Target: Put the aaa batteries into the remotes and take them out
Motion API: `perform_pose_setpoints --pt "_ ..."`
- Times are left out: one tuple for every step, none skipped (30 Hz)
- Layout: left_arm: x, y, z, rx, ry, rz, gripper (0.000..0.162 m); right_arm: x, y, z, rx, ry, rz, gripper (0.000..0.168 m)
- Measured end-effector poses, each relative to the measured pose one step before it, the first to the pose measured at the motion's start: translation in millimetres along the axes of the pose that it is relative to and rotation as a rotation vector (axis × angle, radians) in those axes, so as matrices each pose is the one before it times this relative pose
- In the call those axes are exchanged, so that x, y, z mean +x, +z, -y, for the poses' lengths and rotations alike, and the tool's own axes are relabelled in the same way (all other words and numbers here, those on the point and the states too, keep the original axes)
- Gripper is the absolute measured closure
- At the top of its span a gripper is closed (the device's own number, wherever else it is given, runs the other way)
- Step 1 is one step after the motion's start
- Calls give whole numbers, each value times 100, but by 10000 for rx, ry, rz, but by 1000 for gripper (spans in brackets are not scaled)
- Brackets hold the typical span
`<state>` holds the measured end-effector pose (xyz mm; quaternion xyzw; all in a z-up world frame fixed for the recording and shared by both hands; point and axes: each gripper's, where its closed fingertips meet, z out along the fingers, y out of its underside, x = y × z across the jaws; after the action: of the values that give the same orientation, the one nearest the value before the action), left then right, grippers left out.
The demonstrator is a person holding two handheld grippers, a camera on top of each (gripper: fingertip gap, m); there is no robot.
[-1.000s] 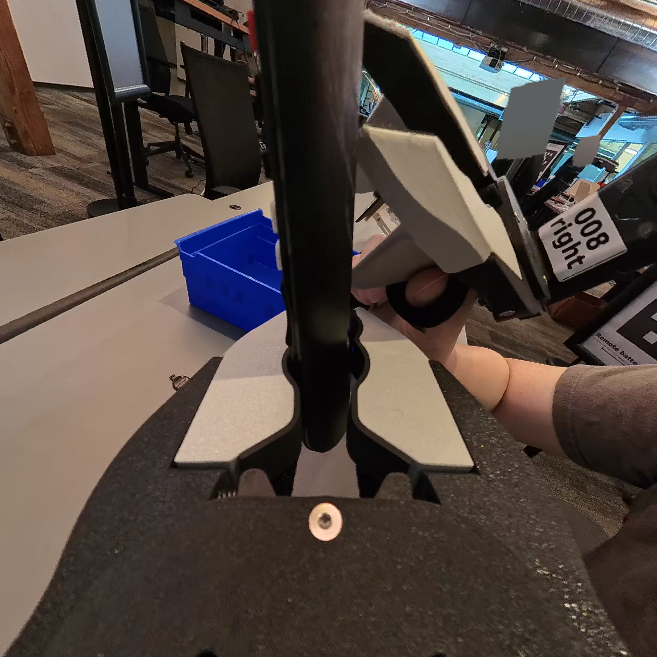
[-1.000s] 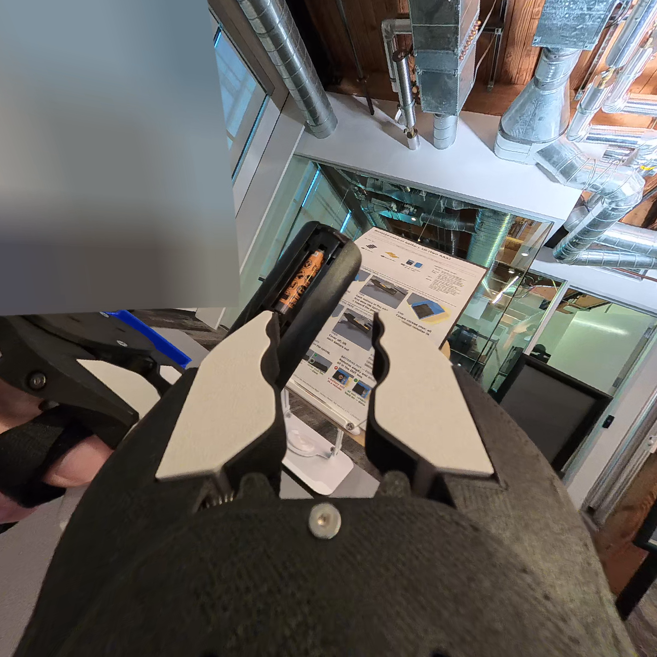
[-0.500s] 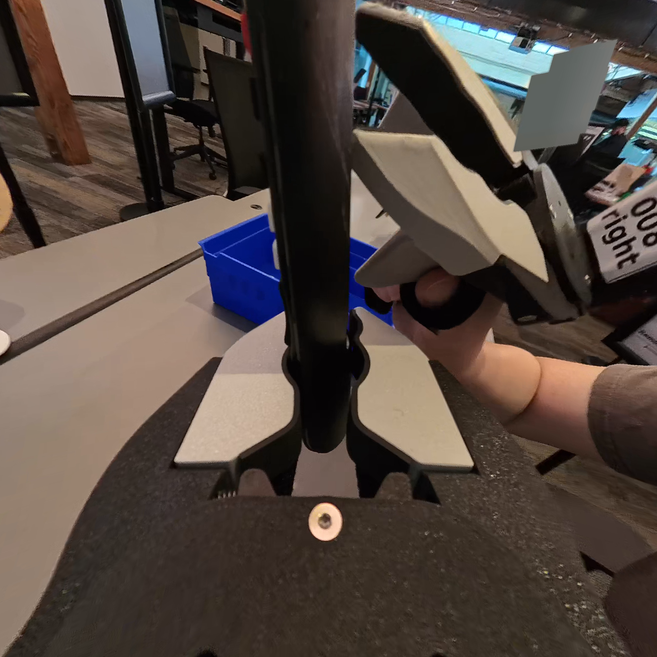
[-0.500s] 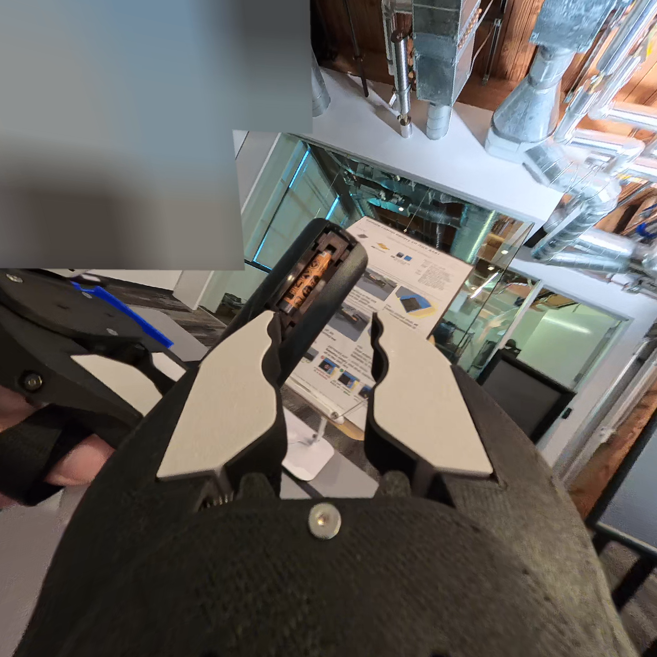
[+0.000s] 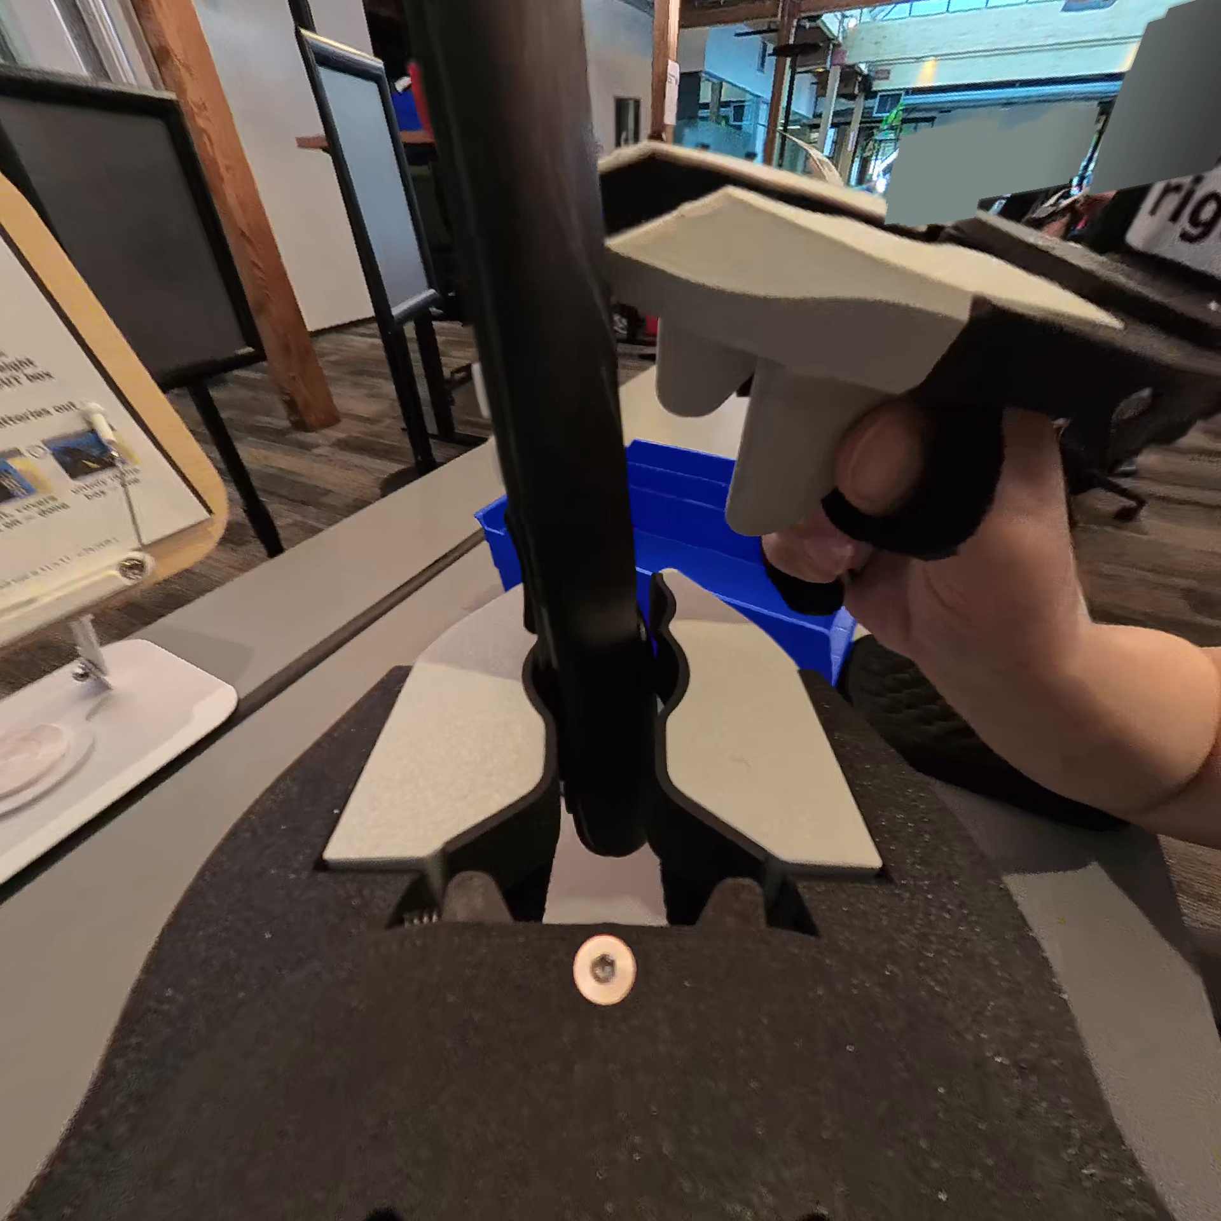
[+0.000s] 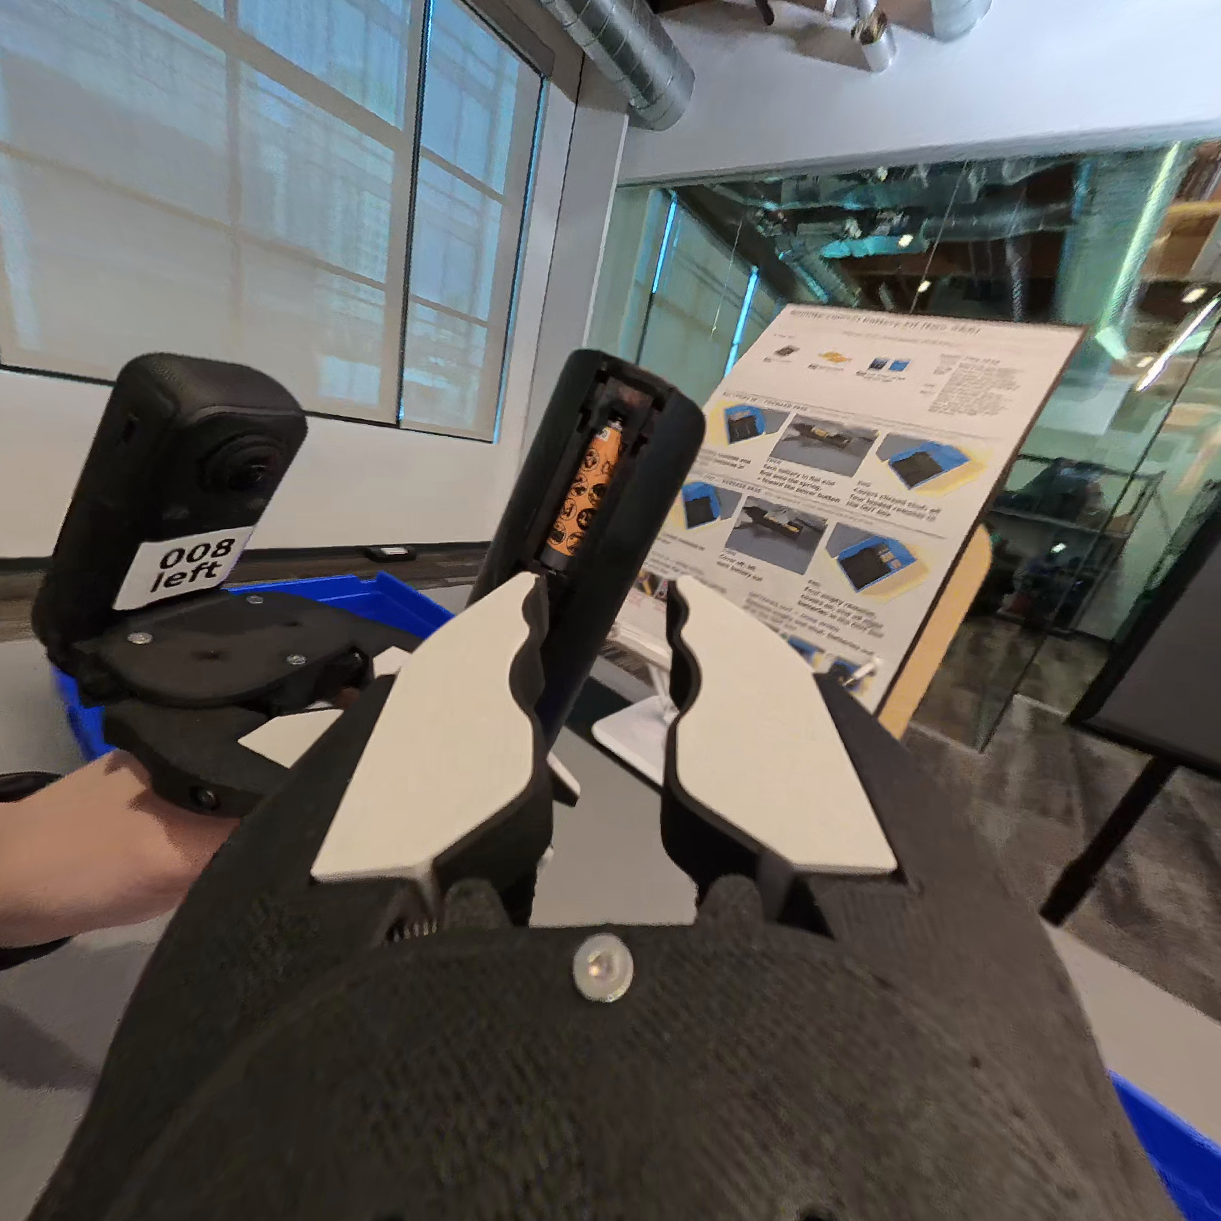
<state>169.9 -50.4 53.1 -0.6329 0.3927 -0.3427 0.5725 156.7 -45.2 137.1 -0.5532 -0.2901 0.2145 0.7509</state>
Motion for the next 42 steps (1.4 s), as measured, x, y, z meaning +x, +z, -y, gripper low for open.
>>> perform_pose_setpoints --pt "-66 -44 75 39 121 70 136 24 20 -59 -145 387 190 132" --pt "-105 -16 5 8 170 118 136 -20 29 -80 -121 354 192 131" --pt "-127 -9 20 35 142 120 136 -37 42 -84 -109 318 183 131" --pt "-84 3 -6 23 106 63 136 -61 28 -104 -123 317 174 131" --pt "-64 10 -1 23 53 18 136 -52 29 -99 -138 258 146 131" --pt "-119 -14 14 26 82 77 136 -19 20 -114 -136 163 101 131" --pt "-121 -12 -3 -2 140 92 136 -8 6 -56 -80 81 48 131" --pt "-90 -30 40 2 121 68 136 -34 -18 8 -26 -7 3 131" --pt "-85 -39 66 32 40 41 136 -44 -13 22 -32 -65 -32 132" --pt "-31 -14 13 4 -30 -30 136 -30 -22 14 -48 -100 -56 132" --pt "24 1 16 22 -127 -98 136 -4 -14 8 -52 -92 -57 132" --pt "71 15 -10 28 -216 -158 137 -25 7 0 -33 -59 -27 132" --pt "178 38 3 34 -329 -264 137 -39 9 7 -5 -41 -7 132" --pt "179 21 38 51 -324 -259 137 -52 -12 81 33 -46 11 131" --pt "163 -15 115 60 -207 -212 137 -187 -67 219 83 -64 102 130" --pt "192 -67 170 52 -234 -230 137 -315 -156 348 120 -55 150 125" --pt "243 -114 308 157 -347 -319 137 -300 -252 526 187 -96 105 124" --pt "311 -133 366 224 -429 -413 137 -224 -311 621 226 -206 30 123" --pt "399 -128 358 203 -501 -509 137 -11 -295 506 122 -290 -104 123" --pt "413 -120 349 202 -481 -513 137 143 -185 216 -53 -334 -161 123" --pt "329 -94 299 169 -390 -419 137 129 -49 -47 -201 -319 -94 124" --pt "315 -74 260 143 -249 -365 137 89 73 -300 -294 -232 -13 123" --pt "308 -38 172 76 -138 -305 137 -60 186 -452 -335 -116 122 123" --pt "198 -27 128 41 -63 -158 137 -151 259 -566 -358 33 204 122" --pt "82 -7 45 3 19 -41 137 -157 290 -537 -304 166 208 121" --pt "64 -1 -15 -38 69 -20 137 -288 294 -475 -233 207 297 119" --pt "73 5 7 -15 53 -22 137 -326 263 -415 -199 205 303 119" --pt "81 26 -47 -46 12 -36 137 -227 193 -215 -72 166 214 119" --pt "116 38 -65 -74 6 -61 137 -209 126 -78 9 98 182 119" --pt "96 44 -80 -82 -1 -58 137 -142 100 -173 -92 56 133 119" --pt "54 38 -99 -85 12 -21 137 -15 79 -224 -148 23 66 119" --pt "35 39 -126 -109 41 -5 137 -17 51 -118 -67 -3 54 119" --pt "59 50 -116 -89 62 -14 136 -55 26 -58 -14 42 81 119" --pt "-55 38 -133 -106 78 57 136 -61 31 -25 0 108 90 119" --pt "-55 52 -199 -155 70 66 136 -96 39 -17 20 119 103 119" --pt "74 69 -147 -104 40 -29 136 -97 66 -82 -21 99 96 119" --pt "19 72 -110 -63 -8 2 136 7 41 -104 -54 68 35 119" --pt "-82 38 -106 -59 -12 62 136 70 13 -89 -51 28 -12 119" --pt "-104 9 -101 -61 -3 50 136 72 10 -87 -70 -8 -34 119" --pt "-90 9 -134 -109 7 11 136 76 -21 -95 -103 -34 -55 120" --pt "-54 5 -122 -104 -20 -18 136 118 -70 -68 -104 -64 -94 121" --pt "56 35 -78 -67 -36 -47 136 99 -79 -23 -59 -70 -83 121"
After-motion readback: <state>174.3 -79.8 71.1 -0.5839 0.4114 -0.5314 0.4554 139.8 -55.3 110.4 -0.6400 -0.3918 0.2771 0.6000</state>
